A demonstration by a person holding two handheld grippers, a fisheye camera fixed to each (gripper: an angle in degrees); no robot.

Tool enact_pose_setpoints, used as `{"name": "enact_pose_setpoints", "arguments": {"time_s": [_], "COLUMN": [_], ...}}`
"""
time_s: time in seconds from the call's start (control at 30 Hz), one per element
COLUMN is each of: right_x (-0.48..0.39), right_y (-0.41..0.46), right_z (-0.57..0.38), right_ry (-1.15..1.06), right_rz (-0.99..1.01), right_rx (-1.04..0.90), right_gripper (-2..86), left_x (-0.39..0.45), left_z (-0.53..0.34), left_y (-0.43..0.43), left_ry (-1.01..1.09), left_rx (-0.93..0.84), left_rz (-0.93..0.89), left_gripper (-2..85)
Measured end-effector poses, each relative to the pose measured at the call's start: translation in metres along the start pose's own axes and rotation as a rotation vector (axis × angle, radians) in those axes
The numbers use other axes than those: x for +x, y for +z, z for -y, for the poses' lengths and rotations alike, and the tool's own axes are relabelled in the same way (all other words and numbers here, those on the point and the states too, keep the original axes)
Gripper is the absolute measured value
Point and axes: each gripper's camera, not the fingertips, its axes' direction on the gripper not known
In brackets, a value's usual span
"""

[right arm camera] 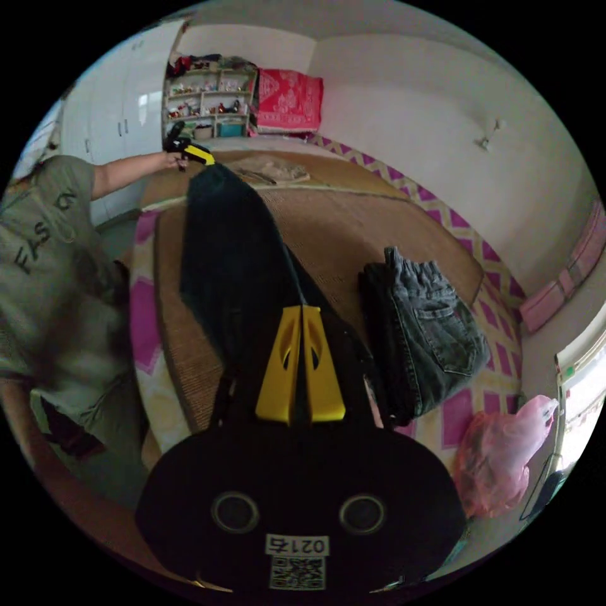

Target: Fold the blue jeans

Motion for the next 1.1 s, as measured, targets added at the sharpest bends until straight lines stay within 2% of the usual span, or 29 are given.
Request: {"name": "enact_pose_setpoints", "arguments": {"time_s": [0.07, 0.17, 0.3, 0.43, 0.53, 0.6, 0.63, 0.73, 0.83, 0.9, 1.0, 1.07, 1.1], "right_x": [-0.052, -0.116, -0.175, -0.200, -0.190, -0.182, -0.178, -0.168, -0.128, -0.098, -0.047, -0.012, -0.007], "right_y": [-0.077, -0.132, -0.119, -0.046, -0.037, -0.050, -0.059, -0.089, -0.126, -0.123, -0.082, -0.036, -0.030], "right_z": [-0.017, -0.052, -0.095, -0.129, -0.136, -0.135, -0.131, -0.118, -0.095, -0.074, -0.039, -0.031, -0.032], "right_ry": [-0.037, -0.045, -0.009, 0.103, 0.202, 0.224, 0.226, 0.168, 0.253, 0.321, 0.409, 0.463, 0.471], "right_rz": [0.022, 0.047, 0.138, 0.193, 0.187, 0.205, 0.206, 0.218, 0.104, 0.002, -0.119, -0.194, -0.187], "right_rx": [0.112, 0.133, 0.020, -0.107, -0.062, -0.050, -0.083, -0.177, 0.010, 0.064, -0.019, -0.205, -0.224], "right_gripper": [-0.9, -0.3, -0.5, -0.9, -1.0, -1.0, -1.0, -1.0, -0.9, -0.7, -0.8, -0.9, -0.9], "left_x": [0.030, 0.075, 0.122, 0.149, 0.146, 0.145, 0.145, 0.141, 0.129, 0.119, 0.101, 0.092, 0.092], "left_z": [-0.023, -0.064, -0.117, -0.168, -0.188, -0.191, -0.192, -0.186, -0.162, -0.140, -0.113, -0.114, -0.118], "left_y": [-0.072, -0.129, -0.143, -0.110, -0.122, -0.132, -0.142, -0.184, -0.200, -0.190, -0.155, -0.120, -0.114], "left_ry": [0.005, -0.016, -0.075, -0.252, -0.395, -0.430, -0.433, -0.436, -0.458, -0.462, -0.521, -0.570, -0.581], "left_rx": [0.088, 0.092, 0.013, -0.077, 0.008, -0.029, -0.056, 0.057, 0.096, 0.087, -0.021, -0.213, -0.253], "left_rz": [-0.018, -0.093, -0.197, -0.214, -0.222, -0.249, -0.263, -0.207, -0.056, -0.028, 0.008, 0.026, 0.031], "left_gripper": [-1.0, -1.0, -1.0, -1.0, -0.9, -0.9, -0.8, -0.4, 1.5, 4.1, 3.8, 0.8, 0.4]}}
